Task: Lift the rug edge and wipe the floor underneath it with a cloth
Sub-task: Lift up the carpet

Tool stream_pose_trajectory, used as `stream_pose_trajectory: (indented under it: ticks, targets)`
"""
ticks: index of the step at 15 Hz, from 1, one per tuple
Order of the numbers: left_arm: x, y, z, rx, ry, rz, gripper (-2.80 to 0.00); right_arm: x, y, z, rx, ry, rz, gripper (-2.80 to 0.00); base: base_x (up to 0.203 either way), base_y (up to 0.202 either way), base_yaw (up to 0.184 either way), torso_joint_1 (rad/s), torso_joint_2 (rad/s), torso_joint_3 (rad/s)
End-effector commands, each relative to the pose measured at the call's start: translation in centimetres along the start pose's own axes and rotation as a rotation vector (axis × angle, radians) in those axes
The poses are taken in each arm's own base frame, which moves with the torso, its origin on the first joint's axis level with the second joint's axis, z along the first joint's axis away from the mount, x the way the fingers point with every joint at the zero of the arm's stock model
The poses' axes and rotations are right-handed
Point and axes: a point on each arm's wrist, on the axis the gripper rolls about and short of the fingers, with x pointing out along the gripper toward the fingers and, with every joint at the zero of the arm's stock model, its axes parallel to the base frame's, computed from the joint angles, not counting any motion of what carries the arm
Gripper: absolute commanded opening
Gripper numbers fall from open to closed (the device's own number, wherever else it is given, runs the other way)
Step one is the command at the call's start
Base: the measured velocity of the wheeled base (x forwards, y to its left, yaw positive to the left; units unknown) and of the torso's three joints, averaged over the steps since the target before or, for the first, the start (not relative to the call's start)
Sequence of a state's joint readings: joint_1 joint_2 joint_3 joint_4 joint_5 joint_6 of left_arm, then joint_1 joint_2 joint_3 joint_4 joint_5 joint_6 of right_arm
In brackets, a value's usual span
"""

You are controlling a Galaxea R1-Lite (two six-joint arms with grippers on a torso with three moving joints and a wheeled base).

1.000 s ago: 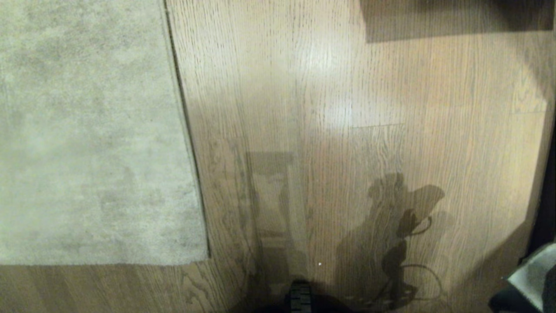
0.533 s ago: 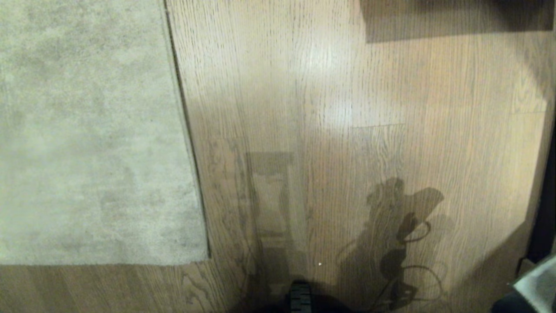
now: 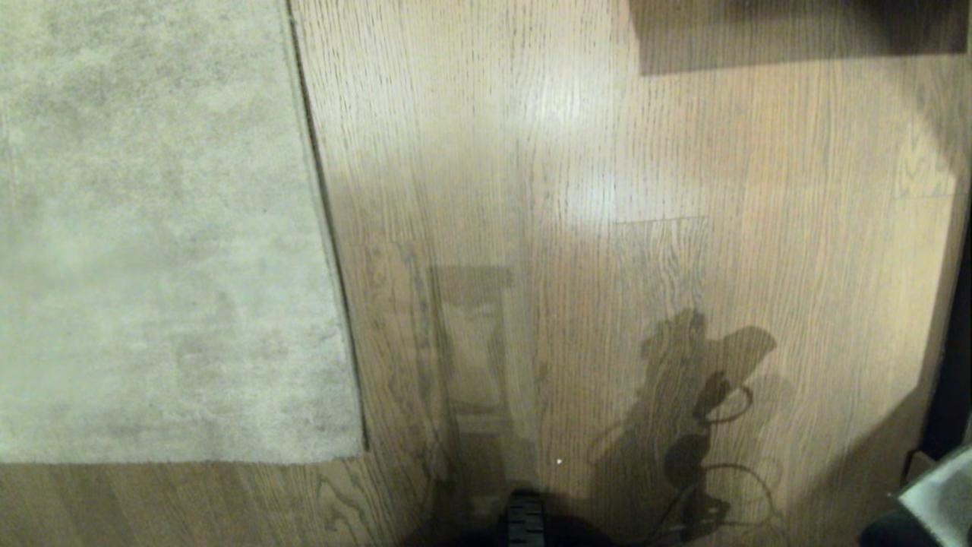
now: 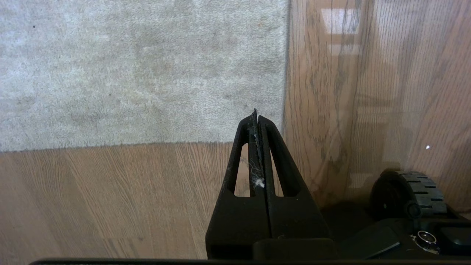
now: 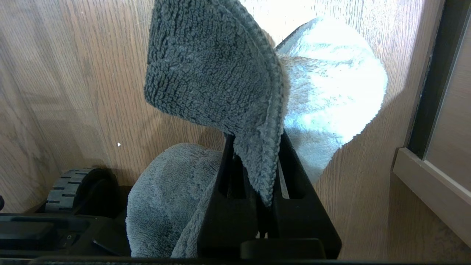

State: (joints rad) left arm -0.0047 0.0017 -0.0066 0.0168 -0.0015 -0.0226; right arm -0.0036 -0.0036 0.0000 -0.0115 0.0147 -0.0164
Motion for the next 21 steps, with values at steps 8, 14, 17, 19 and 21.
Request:
stream_pose_trajectory:
  ticks: [8, 14, 17, 19, 21]
  targets:
    - [0.00, 0.00, -0.01, 0.000, 0.000, 0.000, -2.80, 0.03, 0.00, 0.02, 0.000, 0.003, 0.001, -2.80, 0.000, 0.000, 0.000, 0.000, 0.00, 0.000]
    - [0.00, 0.00, -0.01, 0.000, 0.000, 0.000, -2.80, 0.03, 0.00, 0.02, 0.000, 0.003, 0.001, -2.80, 0.000, 0.000, 0.000, 0.000, 0.00, 0.000]
    - [0.00, 0.00, -0.01, 0.000, 0.000, 0.000, -2.80, 0.03, 0.00, 0.02, 0.000, 0.003, 0.000, -2.80, 0.000, 0.000, 0.000, 0.000, 0.00, 0.000]
    - [0.00, 0.00, -0.01, 0.000, 0.000, 0.000, -2.80, 0.03, 0.00, 0.02, 0.000, 0.003, 0.001, -2.80, 0.000, 0.000, 0.000, 0.000, 0.00, 0.000]
    - [-0.01, 0.00, 0.01, 0.000, 0.000, 0.002, -2.80, 0.03, 0.00, 0.02, 0.000, 0.003, 0.000, -2.80, 0.000, 0.000, 0.000, 0.000, 0.00, 0.000]
